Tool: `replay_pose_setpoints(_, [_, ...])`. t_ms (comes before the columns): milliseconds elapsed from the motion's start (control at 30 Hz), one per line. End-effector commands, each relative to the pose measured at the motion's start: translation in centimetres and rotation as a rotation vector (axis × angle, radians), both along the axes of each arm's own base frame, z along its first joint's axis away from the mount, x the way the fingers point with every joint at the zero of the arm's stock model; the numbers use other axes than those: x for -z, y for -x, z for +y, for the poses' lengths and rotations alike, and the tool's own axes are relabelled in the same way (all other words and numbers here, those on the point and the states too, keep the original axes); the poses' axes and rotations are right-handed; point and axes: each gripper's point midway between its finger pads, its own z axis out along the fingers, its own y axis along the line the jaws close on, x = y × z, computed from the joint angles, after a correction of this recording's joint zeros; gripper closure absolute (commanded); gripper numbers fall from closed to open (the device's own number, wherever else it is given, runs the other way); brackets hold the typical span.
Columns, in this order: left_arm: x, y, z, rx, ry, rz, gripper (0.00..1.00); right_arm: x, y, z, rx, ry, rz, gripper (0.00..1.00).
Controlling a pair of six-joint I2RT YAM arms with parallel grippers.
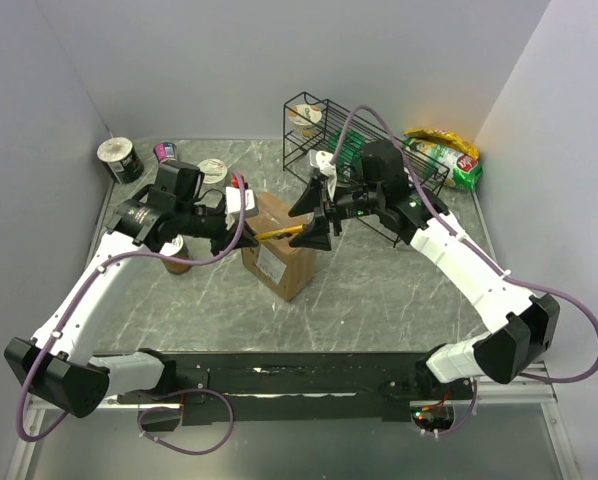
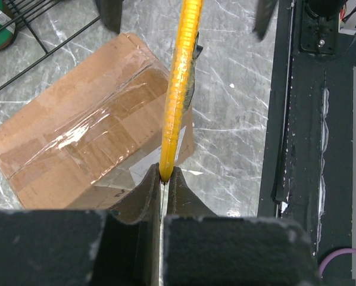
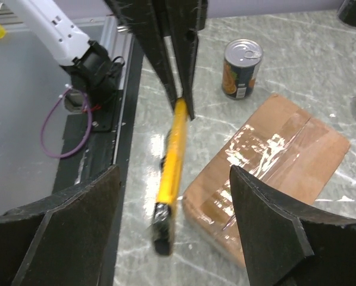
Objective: Unpack the express box
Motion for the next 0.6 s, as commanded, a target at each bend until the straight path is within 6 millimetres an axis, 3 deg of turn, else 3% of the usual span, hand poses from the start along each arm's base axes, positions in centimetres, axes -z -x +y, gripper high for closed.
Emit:
replay_pose_setpoints(0, [-2.1, 0.0, -0.5, 0.011, 0.044, -0.045, 0.99, -1.5, -0.7, 1.5, -0.002, -0.072, -0.059, 0.21])
replay_pose_setpoints(567, [-2.2, -0.8, -0.9, -0.020, 0.056, -0.017, 0.99, -0.1, -0.7, 2.9, -0.062, -0.051, -0.004, 0.43])
